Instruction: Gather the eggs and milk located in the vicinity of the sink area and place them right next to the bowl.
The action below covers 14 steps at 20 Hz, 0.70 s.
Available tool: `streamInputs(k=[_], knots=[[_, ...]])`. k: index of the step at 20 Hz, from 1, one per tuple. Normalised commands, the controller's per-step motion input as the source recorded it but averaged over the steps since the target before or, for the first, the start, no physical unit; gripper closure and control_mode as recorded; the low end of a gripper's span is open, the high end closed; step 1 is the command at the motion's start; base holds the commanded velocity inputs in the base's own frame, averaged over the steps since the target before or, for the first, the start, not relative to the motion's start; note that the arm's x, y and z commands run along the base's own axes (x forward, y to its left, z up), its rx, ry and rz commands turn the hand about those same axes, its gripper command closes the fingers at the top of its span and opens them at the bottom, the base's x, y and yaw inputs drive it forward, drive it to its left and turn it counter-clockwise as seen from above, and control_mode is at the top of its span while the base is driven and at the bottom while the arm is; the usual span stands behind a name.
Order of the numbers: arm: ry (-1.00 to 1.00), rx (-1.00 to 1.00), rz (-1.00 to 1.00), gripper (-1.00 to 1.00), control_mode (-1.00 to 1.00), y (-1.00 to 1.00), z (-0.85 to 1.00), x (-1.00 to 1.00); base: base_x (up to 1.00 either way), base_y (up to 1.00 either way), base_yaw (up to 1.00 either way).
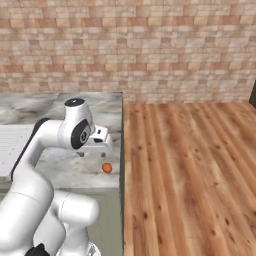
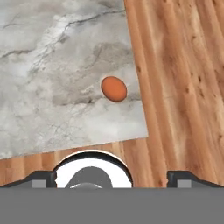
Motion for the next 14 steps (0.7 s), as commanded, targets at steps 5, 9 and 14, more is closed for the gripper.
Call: streamInputs(k=[5,9,14], knots=[[0.06,0.00,0.15,-1.00,-1.00,-0.01,-0.25,0.97,0.00,0.00,0.00],[0.02,0.00,0.12,-1.00,-1.00,-0.12,-0.05,0.54,0.00,0.00,0.00],[0.08,0.00,0.03,-1.00,-1.00,0.00,-0.21,0.07,0.00,0.00,0.00]])
